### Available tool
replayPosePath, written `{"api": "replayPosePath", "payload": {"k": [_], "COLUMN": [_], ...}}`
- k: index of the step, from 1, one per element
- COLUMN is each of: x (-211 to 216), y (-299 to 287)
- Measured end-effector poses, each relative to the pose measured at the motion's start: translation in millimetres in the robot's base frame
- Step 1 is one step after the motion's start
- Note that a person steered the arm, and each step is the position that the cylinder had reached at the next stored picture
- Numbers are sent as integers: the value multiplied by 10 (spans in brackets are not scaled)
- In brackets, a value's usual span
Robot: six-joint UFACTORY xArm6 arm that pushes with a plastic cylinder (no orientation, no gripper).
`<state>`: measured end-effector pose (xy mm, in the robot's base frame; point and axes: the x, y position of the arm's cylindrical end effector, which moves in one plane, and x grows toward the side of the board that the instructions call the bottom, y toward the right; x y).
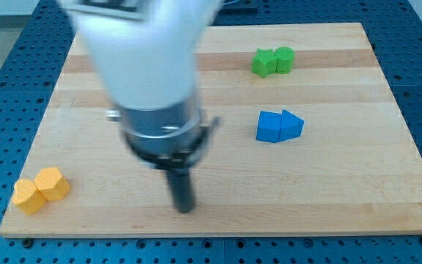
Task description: Move the blue cube diagonally to the yellow hexagon
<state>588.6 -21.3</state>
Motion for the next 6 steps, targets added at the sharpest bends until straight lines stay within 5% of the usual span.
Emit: {"api": "replayPosePath", "payload": {"k": [3, 4, 6], "x": [-627, -1116, -1327], "y": [2048, 2073, 1450]}}
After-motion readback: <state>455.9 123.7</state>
